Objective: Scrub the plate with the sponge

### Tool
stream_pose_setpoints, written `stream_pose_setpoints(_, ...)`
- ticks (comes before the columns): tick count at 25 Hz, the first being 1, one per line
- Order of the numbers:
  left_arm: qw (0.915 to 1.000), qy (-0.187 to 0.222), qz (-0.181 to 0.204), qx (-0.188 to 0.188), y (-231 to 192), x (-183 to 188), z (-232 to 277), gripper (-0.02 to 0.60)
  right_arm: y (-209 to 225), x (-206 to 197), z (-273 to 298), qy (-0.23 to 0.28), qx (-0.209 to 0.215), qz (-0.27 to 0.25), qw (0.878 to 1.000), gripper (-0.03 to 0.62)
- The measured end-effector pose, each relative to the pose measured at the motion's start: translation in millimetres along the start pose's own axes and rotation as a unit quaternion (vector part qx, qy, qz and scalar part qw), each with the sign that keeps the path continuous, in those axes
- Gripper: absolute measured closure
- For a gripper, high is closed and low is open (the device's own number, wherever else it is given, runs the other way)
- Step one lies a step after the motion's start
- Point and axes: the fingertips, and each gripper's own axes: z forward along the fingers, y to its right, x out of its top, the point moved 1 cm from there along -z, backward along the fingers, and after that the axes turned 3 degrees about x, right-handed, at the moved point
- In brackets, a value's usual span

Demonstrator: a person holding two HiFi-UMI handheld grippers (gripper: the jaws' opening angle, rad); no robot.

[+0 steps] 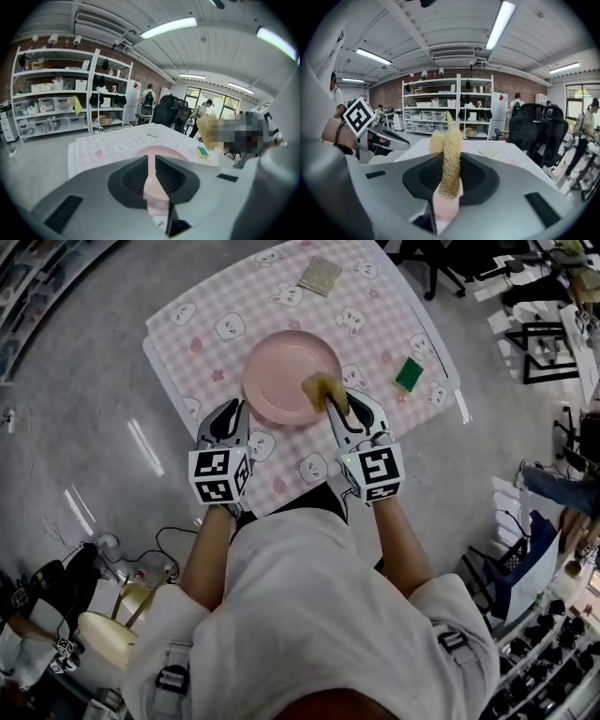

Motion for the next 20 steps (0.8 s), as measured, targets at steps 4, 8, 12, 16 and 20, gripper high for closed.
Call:
stream_pose_setpoints(4,0.9989,-0.035,-0.026,0.019,99.6,-105.4,-50.5,0.522,-8.8,-90.4,-109.2,-0.024,0.046,-0.004,0.999,0.511)
stream_pose_setpoints(8,0.9938,-0.077,-0.057,0.056,79.7,-133.7,-22.7,0.517,0.0,-115.0,-78.8,-0.053,0.08,-0.002,0.995,0.511)
stream_pose_setpoints(12,0.9858,-0.115,-0.1,0.07,63.0,-151.9,-6.2,0.508,4.1,-128.0,-52.4,-0.079,0.103,-0.002,0.992,0.511)
stream_pose_setpoints(16,0.9803,-0.121,-0.145,0.056,59.5,-158.3,-0.2,0.508,-0.8,-135.9,-35.4,-0.097,0.126,-0.004,0.987,0.511)
stream_pose_setpoints(20,0.9745,-0.137,-0.17,0.05,56.4,-164.7,6.8,0.506,-5.3,-140.5,-21.6,-0.116,0.148,-0.007,0.982,0.511)
